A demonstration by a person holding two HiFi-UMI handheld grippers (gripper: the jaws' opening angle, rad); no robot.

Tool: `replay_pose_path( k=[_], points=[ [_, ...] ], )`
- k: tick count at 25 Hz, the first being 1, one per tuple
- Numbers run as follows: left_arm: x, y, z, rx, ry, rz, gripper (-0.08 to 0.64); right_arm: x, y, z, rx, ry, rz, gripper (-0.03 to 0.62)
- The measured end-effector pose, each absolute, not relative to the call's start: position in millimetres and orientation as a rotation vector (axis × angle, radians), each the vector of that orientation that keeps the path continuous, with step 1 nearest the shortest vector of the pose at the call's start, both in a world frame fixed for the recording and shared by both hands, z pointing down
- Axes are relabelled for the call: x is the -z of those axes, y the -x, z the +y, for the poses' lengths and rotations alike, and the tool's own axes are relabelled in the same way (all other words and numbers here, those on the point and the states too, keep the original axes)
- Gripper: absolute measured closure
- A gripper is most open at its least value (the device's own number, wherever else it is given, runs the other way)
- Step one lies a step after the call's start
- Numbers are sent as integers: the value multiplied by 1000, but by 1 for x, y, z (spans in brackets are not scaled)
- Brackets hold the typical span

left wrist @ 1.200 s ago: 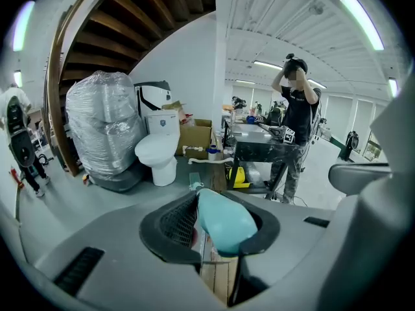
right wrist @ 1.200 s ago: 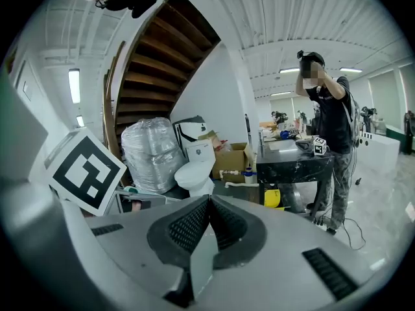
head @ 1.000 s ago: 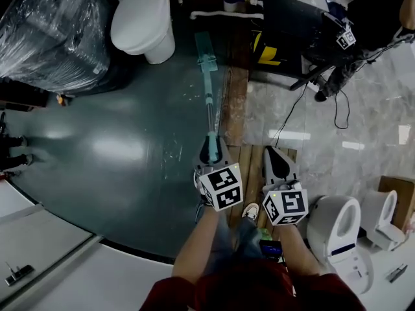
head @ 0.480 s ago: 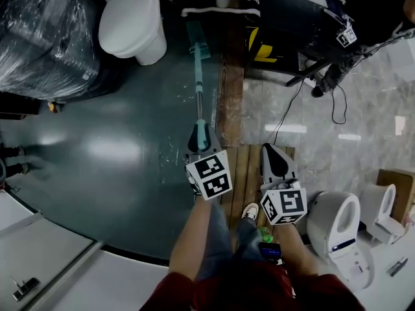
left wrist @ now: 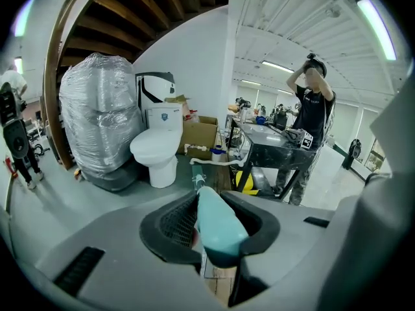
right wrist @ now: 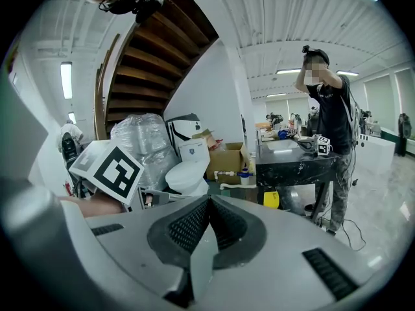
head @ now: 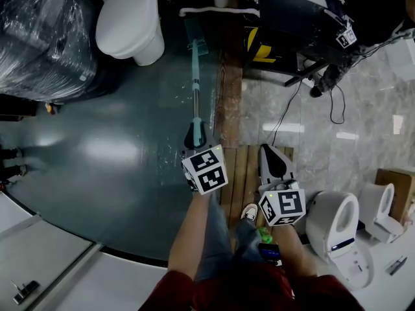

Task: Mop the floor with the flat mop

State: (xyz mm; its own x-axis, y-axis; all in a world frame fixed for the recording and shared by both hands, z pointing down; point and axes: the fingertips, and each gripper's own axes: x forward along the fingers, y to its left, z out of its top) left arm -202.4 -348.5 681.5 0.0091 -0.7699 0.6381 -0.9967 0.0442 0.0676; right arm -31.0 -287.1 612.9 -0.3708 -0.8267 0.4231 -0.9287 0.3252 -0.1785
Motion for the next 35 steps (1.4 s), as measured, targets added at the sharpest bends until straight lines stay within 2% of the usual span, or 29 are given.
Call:
replay_pose_path(
  k=[15, 35],
  points=[
    [-665, 215, -323, -542, -1731, -1829, 439, -595, 32, -268, -558, -1588, -2357, 575],
    [-612, 182, -175, -594, -1687, -1845, 439, -520, -1, -180, -509, -1572, -2445, 575]
  ],
)
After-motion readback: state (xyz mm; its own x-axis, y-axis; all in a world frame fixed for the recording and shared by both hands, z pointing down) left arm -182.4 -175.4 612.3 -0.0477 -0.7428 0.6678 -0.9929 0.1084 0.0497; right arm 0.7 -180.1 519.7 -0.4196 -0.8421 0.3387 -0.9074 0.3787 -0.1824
